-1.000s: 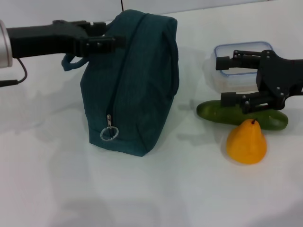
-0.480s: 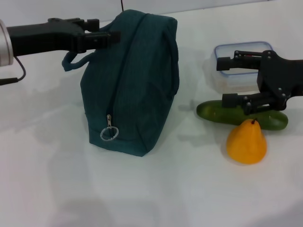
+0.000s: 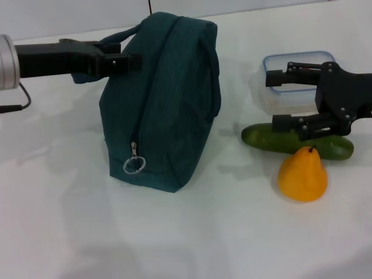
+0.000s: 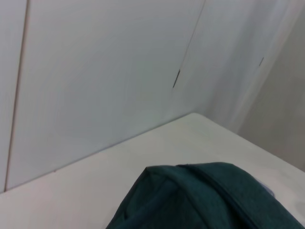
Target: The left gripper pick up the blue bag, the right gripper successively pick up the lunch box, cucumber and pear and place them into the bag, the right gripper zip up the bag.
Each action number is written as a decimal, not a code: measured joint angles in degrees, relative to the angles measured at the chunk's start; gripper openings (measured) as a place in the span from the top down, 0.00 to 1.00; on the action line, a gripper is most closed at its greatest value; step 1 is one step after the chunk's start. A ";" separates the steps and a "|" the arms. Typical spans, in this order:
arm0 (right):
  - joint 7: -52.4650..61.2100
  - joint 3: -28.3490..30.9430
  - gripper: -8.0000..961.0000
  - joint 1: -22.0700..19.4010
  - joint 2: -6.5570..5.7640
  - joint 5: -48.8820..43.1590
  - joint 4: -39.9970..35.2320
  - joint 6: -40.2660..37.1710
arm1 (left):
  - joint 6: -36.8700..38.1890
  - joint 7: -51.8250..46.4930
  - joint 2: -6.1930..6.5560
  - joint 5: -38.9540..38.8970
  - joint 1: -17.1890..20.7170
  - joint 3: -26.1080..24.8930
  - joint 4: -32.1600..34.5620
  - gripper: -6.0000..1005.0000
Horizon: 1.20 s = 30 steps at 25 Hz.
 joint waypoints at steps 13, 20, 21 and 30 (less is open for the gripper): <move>-0.04 0.04 0.09 -0.35 0.34 0.42 0.45 0.11 | -0.14 0.98 0.38 0.71 -0.91 -0.54 -1.22 0.55; -1.48 1.07 0.09 -1.86 1.20 1.49 0.84 0.35 | -0.18 0.55 0.12 0.97 -0.81 -0.69 -1.35 0.79; -1.65 1.80 0.09 -2.09 1.53 1.71 1.16 0.60 | -0.19 0.38 0.08 0.91 -0.71 -0.69 -1.22 0.81; -2.16 17.76 0.09 -3.98 6.36 3.20 11.38 6.71 | -0.23 2.22 -0.13 -1.41 0.08 -0.55 -2.07 0.91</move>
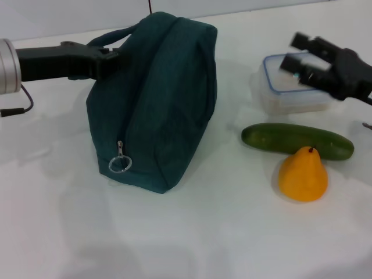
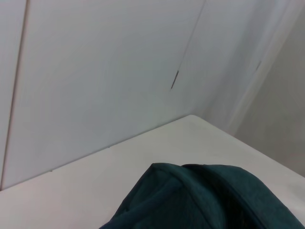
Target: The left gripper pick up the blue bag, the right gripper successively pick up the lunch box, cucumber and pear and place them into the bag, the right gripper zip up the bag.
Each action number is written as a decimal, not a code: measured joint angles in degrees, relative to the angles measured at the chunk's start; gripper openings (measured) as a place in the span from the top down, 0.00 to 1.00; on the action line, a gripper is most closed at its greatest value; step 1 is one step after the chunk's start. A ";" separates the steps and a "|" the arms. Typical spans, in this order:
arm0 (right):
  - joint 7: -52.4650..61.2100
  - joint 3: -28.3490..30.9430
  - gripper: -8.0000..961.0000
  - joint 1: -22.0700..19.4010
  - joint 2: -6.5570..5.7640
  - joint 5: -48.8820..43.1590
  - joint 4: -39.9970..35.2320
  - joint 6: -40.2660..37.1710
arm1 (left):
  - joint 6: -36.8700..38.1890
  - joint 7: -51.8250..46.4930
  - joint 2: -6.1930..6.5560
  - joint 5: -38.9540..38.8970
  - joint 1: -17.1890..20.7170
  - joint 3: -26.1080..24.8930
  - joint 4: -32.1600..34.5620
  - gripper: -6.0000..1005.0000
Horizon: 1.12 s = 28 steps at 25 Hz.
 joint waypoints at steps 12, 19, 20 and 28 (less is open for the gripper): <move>5.67 12.29 0.09 -5.51 0.41 18.61 20.04 13.05 | -0.02 3.77 -0.08 -0.92 -1.47 1.29 -3.82 0.94; 20.50 12.39 0.09 -5.77 -0.16 22.62 19.51 24.13 | 0.43 3.86 0.10 -0.77 -1.94 1.77 -4.10 0.94; 21.76 12.33 0.09 -5.55 -0.24 22.60 19.49 25.29 | 0.44 3.87 0.13 -0.67 -1.97 1.80 -4.07 0.94; 28.73 9.93 0.09 -2.78 -0.36 21.98 19.49 32.45 | 0.48 4.53 0.27 0.75 -2.62 1.99 -3.93 0.94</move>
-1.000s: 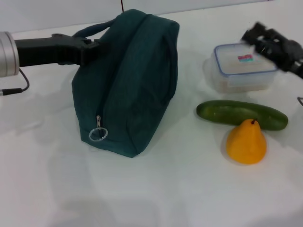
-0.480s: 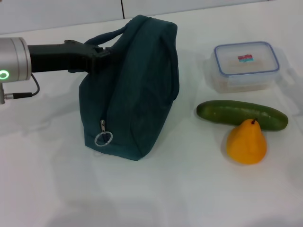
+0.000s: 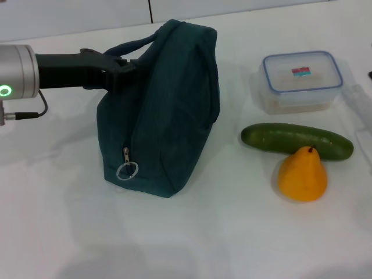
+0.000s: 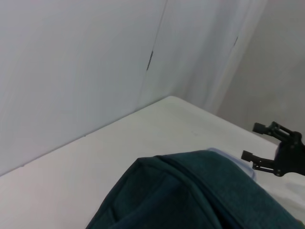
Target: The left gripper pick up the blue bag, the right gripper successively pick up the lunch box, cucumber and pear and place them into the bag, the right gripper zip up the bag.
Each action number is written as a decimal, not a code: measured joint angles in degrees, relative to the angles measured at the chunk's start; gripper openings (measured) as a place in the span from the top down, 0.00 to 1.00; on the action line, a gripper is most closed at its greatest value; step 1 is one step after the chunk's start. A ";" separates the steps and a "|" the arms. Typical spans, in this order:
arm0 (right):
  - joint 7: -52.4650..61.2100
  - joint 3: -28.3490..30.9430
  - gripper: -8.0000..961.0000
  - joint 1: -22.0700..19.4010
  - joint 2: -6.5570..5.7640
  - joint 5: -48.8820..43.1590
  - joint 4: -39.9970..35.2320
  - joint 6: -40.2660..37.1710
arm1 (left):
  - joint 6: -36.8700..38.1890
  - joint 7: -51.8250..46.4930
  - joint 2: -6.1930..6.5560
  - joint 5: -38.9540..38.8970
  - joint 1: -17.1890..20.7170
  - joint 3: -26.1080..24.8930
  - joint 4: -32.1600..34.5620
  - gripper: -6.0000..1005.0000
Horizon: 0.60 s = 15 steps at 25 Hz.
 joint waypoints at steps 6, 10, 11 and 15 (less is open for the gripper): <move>5.22 -3.51 0.09 2.66 0.37 -0.01 0.01 4.94 | -0.47 0.94 -0.02 0.75 -0.08 0.05 -0.25 0.94; 7.30 -4.30 0.09 4.06 0.50 0.01 0.06 6.63 | -0.48 0.97 -0.09 1.09 -0.20 0.05 0.05 0.94; 8.10 -5.08 0.09 4.55 0.50 0.01 0.07 7.47 | -0.48 0.96 -0.08 1.10 -0.22 0.06 0.02 0.94; 10.75 -7.57 0.09 6.08 0.30 0.02 0.01 9.43 | -0.49 0.99 -0.07 1.22 -0.49 0.05 -0.28 0.94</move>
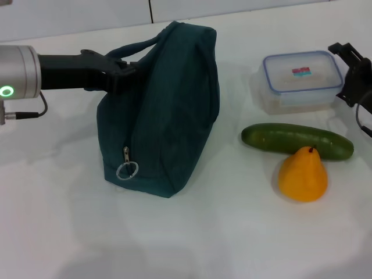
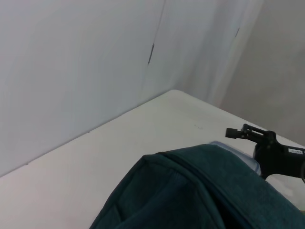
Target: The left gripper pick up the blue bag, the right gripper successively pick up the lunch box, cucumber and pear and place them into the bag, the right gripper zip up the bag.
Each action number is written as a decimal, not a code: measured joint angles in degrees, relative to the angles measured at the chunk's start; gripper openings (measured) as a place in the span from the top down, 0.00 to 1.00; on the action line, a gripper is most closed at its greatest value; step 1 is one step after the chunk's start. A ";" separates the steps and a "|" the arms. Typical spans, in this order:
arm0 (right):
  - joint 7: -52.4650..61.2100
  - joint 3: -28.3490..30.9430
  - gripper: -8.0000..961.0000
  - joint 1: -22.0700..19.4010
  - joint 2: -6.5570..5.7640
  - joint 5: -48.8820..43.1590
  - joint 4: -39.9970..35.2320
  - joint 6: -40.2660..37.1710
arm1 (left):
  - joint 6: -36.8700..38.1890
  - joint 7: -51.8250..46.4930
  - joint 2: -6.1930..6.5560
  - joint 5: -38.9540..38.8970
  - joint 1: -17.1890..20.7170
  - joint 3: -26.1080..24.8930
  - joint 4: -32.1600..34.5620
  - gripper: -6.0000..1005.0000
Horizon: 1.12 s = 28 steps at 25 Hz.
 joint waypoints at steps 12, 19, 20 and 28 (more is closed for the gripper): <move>0.26 -0.11 0.11 0.08 0.50 0.41 -0.58 -1.71 | 0.11 0.01 -0.13 0.04 -0.07 -0.01 -0.19 0.94; 0.23 0.53 0.17 -0.13 0.72 0.58 -0.05 -1.44 | 0.11 0.83 -0.28 -0.43 0.21 1.07 -0.89 0.94; 0.27 0.60 0.17 -0.15 0.74 0.59 -0.01 -1.36 | 0.10 0.96 -0.28 -0.48 0.11 1.01 -1.14 0.94; 0.24 0.84 0.45 -0.43 0.99 0.95 0.12 -1.56 | 0.05 1.22 -0.24 -0.57 -0.10 1.03 -1.58 0.94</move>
